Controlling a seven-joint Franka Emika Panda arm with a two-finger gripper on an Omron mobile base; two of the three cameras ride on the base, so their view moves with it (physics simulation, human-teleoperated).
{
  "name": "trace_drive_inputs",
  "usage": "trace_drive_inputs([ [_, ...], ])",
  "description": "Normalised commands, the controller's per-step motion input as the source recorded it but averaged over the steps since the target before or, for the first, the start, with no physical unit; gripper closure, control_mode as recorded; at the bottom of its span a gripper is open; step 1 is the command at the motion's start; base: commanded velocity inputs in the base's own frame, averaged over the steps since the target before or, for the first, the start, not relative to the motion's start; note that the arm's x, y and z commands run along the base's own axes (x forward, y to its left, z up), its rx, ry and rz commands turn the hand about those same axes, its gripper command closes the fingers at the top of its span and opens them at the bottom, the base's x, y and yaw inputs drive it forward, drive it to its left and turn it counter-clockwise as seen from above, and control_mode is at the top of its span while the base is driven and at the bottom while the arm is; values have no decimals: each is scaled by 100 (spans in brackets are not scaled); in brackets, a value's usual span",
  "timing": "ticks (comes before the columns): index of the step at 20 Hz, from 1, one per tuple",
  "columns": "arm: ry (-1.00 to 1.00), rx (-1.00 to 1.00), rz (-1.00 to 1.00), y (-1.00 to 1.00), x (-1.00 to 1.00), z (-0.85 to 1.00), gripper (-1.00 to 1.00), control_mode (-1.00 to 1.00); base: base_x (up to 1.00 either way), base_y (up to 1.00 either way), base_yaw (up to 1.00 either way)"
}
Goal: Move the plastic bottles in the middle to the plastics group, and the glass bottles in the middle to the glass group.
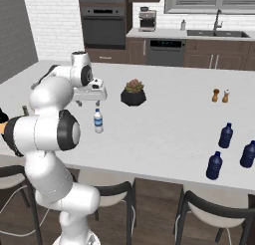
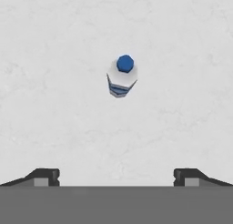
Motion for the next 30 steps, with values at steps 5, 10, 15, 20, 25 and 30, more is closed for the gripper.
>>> trace_drive_inputs([
  [5, -9, 0, 0, 3, 47, -89, -100, -100, 0, 0, 0],
  [10, -21, 0, 5, 19, 41, -54, -100, -100, 0, 0, 0],
  [15, -18, 0, 9, 5, -5, 0, -100, -100, 0, 0, 0],
  [20, -4, 0, 6, -5, 14, -3, -100, -100, 0, 0, 0],
  [25, 8, 0, 0, -6, 12, 2, -100, -100, 0, 0, 0],
  [30, 4, 1, 0, -1, 21, 0, -100, -100, 0, 0, 0],
])
